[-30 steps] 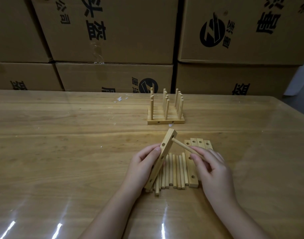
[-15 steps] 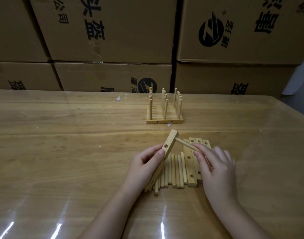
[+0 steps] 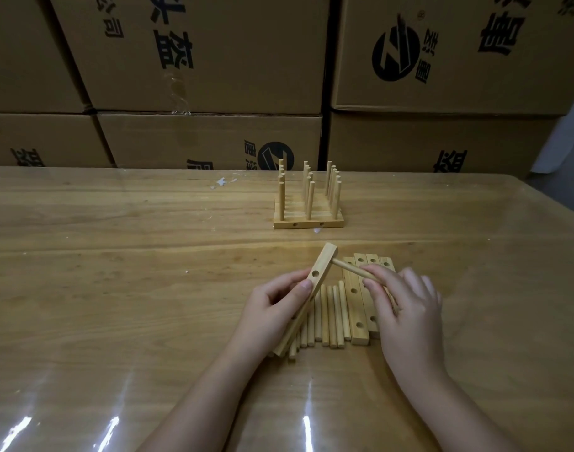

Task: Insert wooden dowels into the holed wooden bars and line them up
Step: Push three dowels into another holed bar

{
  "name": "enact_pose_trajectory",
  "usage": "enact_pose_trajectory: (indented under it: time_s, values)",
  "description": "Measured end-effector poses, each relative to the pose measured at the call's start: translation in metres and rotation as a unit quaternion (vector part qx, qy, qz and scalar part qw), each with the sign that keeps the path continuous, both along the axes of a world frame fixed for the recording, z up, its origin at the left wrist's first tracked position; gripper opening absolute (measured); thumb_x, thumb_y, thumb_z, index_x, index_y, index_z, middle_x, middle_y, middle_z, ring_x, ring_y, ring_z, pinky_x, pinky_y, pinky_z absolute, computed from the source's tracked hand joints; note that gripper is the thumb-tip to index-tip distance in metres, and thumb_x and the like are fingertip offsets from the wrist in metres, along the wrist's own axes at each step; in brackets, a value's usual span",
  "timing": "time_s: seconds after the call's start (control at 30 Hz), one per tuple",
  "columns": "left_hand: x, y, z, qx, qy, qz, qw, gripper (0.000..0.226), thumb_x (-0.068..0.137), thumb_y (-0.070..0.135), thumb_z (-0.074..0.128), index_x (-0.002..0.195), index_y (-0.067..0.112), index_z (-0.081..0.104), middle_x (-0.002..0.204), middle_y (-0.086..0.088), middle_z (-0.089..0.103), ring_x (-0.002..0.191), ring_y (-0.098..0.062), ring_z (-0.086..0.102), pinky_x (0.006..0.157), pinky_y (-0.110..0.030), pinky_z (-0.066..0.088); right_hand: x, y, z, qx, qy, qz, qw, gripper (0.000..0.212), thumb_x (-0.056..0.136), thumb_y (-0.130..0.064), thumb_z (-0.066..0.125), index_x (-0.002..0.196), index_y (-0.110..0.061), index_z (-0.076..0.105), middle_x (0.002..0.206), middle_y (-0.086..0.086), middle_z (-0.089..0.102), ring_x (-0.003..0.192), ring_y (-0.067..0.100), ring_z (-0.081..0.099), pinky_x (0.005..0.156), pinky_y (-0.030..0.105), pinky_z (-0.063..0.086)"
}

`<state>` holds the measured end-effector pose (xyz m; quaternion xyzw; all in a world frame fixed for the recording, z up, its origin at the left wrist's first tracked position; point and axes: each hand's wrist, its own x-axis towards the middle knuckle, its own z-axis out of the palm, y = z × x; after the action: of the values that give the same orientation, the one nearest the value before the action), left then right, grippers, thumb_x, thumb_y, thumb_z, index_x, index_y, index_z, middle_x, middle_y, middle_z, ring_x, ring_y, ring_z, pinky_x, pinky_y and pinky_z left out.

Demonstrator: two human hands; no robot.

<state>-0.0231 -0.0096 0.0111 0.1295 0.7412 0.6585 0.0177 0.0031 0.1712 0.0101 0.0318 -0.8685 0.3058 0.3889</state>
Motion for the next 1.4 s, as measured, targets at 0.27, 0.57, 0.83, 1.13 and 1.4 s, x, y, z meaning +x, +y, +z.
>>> enact_pose_trajectory:
  time_s: [0.27, 0.57, 0.83, 1.13, 1.4]
  values:
    - [-0.004, 0.000, -0.002, 0.024, -0.027, 0.024, 0.999, 0.023, 0.087, 0.038, 0.056, 0.105, 0.035, 0.070, 0.098, 0.010, 0.072, 0.098, -0.012, 0.065, 0.087, -0.031, 0.051, 0.002, -0.003, 0.001, -0.094, -0.034, 0.030, 0.995, 0.037, 0.088, -0.046, 0.045, 0.119, -0.029, 0.051, 0.077, -0.015, 0.048, 0.079, 0.001, 0.047, 0.079, 0.037, 0.040]
    - [-0.005, 0.001, -0.003, 0.012, -0.028, 0.035, 0.999, 0.019, 0.093, 0.028, 0.055, 0.105, 0.037, 0.067, 0.099, 0.017, 0.071, 0.098, -0.006, 0.064, 0.086, -0.026, 0.049, 0.003, -0.004, 0.003, -0.137, 0.022, 0.040, 0.990, 0.027, 0.089, -0.042, 0.037, 0.105, -0.026, 0.052, 0.085, -0.020, 0.052, 0.092, -0.020, 0.042, 0.080, 0.057, 0.044]
    - [-0.004, 0.001, -0.002, 0.003, -0.023, 0.033, 0.999, 0.022, 0.094, 0.029, 0.054, 0.111, 0.031, 0.068, 0.101, 0.014, 0.071, 0.097, -0.006, 0.064, 0.089, -0.028, 0.050, 0.000, 0.000, 0.002, -0.168, 0.020, 0.032, 0.985, 0.029, 0.088, -0.047, 0.037, 0.105, -0.027, 0.050, 0.087, -0.020, 0.054, 0.089, -0.007, 0.050, 0.086, 0.054, 0.042]
    - [-0.006, 0.002, -0.003, 0.007, -0.032, 0.039, 0.999, 0.020, 0.094, 0.029, 0.053, 0.107, 0.035, 0.068, 0.100, 0.009, 0.072, 0.099, -0.014, 0.065, 0.096, -0.044, 0.050, 0.000, 0.000, -0.001, -0.167, 0.015, 0.026, 0.985, 0.029, 0.087, -0.050, 0.035, 0.100, -0.028, 0.050, 0.087, -0.020, 0.053, 0.087, 0.011, 0.051, 0.079, 0.045, 0.043]
    - [-0.006, 0.001, -0.003, 0.009, -0.035, 0.038, 0.999, 0.022, 0.093, 0.030, 0.054, 0.110, 0.033, 0.068, 0.105, 0.008, 0.072, 0.103, -0.016, 0.064, 0.098, -0.046, 0.048, -0.001, 0.005, 0.001, -0.116, 0.023, 0.022, 0.993, 0.027, 0.091, -0.039, 0.037, 0.099, -0.021, 0.055, 0.084, -0.009, 0.056, 0.083, -0.003, 0.051, 0.084, 0.039, 0.036]
